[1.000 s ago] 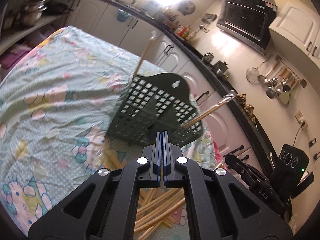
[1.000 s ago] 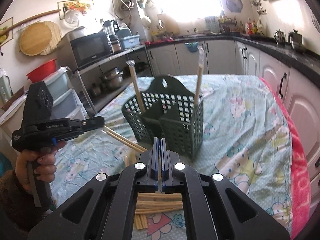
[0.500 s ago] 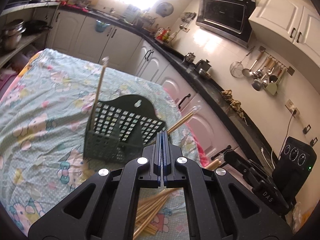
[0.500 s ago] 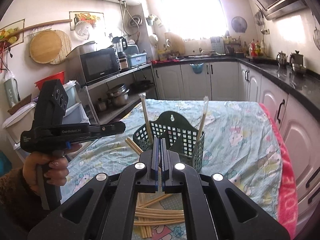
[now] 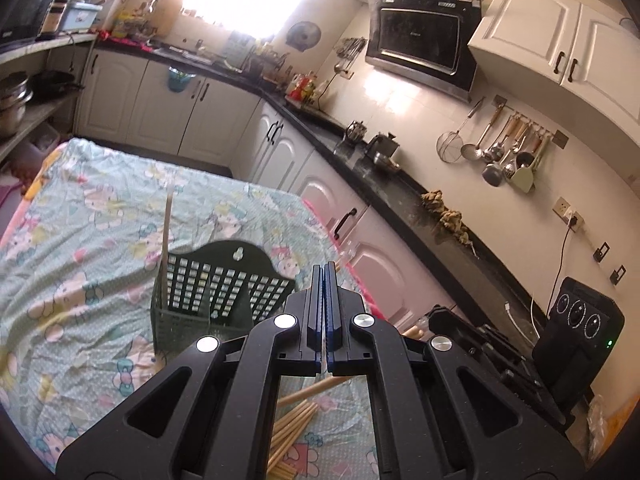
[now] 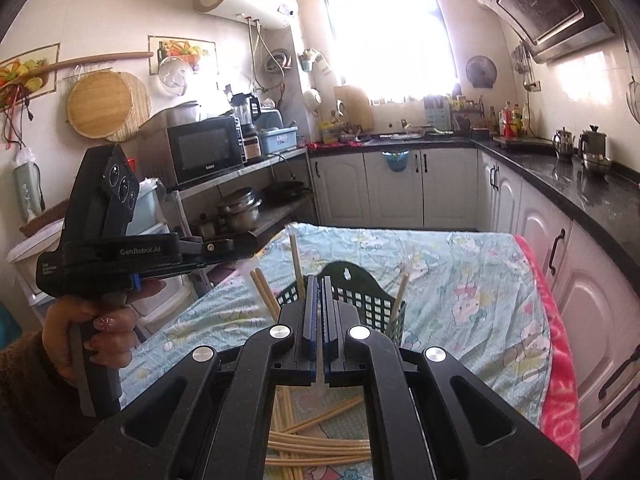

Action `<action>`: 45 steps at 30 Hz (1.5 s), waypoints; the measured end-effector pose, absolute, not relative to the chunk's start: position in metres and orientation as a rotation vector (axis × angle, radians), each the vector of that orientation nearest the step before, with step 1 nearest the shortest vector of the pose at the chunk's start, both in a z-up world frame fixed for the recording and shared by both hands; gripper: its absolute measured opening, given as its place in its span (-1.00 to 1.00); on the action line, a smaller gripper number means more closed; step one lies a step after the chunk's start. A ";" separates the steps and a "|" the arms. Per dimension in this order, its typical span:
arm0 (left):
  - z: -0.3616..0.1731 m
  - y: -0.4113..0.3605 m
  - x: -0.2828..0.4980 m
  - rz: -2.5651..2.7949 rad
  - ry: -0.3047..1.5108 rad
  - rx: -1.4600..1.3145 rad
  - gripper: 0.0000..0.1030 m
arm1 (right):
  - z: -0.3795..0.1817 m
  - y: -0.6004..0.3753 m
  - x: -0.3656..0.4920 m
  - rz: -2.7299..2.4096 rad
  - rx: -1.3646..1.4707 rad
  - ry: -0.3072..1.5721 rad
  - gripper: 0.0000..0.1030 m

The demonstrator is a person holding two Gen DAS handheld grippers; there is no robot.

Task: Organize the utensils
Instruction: 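Carry the held chopstick with the left tool over the basket while the right tool carries its chopstick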

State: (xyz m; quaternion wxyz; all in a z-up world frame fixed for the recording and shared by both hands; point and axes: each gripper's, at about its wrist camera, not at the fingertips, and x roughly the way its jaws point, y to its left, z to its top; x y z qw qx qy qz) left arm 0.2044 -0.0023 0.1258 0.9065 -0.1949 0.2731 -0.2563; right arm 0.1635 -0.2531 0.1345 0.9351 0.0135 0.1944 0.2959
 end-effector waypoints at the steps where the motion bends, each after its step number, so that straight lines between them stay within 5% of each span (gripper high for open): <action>1: 0.130 -0.001 0.204 -0.531 0.556 -0.401 -1.00 | 0.137 -0.252 0.163 0.608 0.026 0.390 -0.96; 22: 0.215 0.002 0.201 -0.534 0.380 -0.363 -1.00 | 0.198 -0.231 0.163 0.614 0.018 0.252 -0.96; 45: 0.209 -0.006 0.233 -0.497 0.380 -0.352 -1.00 | 0.209 -0.238 0.210 0.502 0.029 0.185 -0.96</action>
